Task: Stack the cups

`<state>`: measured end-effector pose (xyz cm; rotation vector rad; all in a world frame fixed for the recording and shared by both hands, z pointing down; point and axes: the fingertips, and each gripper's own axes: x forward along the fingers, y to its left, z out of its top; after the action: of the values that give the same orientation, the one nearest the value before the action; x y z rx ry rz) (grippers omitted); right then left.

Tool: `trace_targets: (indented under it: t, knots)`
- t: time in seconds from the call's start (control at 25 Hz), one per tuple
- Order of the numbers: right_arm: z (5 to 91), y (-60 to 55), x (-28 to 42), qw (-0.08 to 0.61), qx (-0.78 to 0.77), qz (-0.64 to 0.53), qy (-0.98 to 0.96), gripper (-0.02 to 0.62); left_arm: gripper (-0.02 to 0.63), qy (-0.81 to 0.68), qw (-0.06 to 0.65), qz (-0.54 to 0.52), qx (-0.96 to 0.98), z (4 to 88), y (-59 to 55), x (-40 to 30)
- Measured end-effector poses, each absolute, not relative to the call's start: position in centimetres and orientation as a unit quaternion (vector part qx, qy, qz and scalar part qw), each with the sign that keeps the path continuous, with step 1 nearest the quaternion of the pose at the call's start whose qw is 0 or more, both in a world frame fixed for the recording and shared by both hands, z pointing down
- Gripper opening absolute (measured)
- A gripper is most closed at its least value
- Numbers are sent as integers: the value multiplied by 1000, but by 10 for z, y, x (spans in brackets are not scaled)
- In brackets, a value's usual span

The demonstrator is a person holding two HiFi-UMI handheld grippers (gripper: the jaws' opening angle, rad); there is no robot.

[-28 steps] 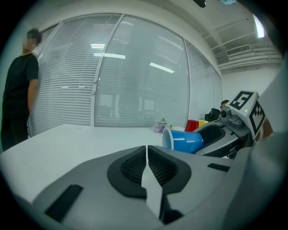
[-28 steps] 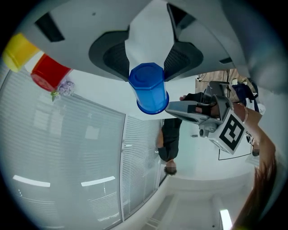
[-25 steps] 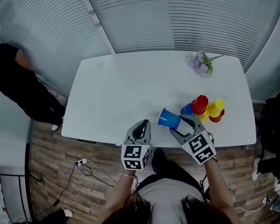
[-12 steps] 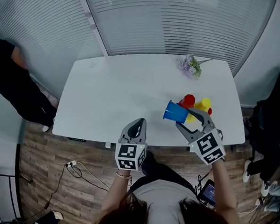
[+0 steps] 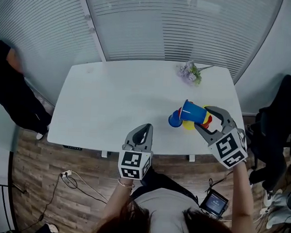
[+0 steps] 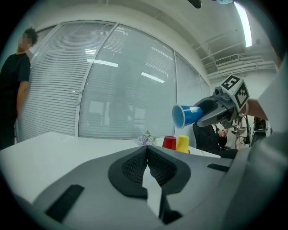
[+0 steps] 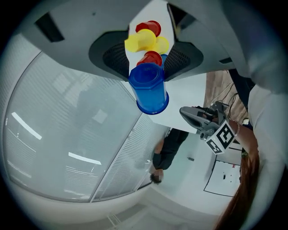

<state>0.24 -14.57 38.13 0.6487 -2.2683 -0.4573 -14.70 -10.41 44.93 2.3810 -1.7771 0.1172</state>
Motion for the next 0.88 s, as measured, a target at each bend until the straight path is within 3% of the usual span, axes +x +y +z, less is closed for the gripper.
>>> trace_targets:
  t: [0.88]
  knots:
    - [378, -183, 57, 580, 152, -293, -745, 267, 18, -511, 83, 64, 853, 457, -105, -103]
